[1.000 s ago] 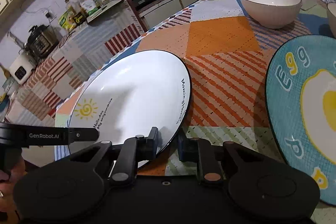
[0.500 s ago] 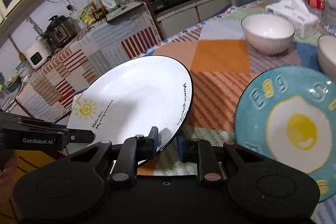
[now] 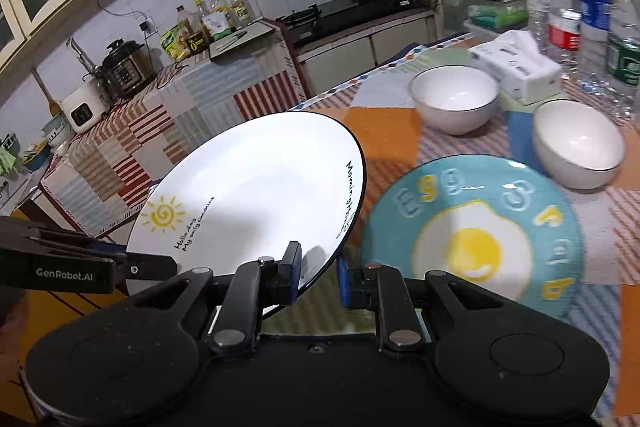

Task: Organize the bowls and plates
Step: 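Lift the sun plate and lower it onto the Egg plate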

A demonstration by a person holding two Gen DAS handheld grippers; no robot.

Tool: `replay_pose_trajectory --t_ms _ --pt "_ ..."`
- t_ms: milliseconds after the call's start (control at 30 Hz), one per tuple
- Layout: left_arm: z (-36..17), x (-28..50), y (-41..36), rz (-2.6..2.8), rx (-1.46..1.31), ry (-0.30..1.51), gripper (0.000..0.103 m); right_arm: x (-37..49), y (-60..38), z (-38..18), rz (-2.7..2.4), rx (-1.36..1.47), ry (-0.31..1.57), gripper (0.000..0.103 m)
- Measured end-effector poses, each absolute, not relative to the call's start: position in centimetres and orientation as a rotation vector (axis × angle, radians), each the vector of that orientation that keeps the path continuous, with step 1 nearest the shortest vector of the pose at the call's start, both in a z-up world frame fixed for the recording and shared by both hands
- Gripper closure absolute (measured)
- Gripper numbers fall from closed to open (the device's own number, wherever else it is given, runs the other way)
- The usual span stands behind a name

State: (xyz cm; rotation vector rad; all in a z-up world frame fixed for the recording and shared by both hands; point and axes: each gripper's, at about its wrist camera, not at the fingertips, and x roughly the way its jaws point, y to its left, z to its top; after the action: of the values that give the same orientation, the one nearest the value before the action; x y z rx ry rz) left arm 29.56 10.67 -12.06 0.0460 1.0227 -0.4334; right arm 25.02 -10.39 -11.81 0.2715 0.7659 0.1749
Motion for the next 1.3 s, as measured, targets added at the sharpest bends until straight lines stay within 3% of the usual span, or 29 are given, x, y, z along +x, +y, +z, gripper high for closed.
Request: replay_pose_trajectory --t_ms 700,1300 --pt "-15.9 31.5 0.2 -0.526 0.022 1.114 0.068 23.8 -20.6 -14.8 0.047 0.261 0.81 0.08" --pt "-15.8 32.7 -2.8 -0.515 0.055 1.186 0.068 25.2 -22.4 -15.3 -0.012 0.201 0.868 0.08"
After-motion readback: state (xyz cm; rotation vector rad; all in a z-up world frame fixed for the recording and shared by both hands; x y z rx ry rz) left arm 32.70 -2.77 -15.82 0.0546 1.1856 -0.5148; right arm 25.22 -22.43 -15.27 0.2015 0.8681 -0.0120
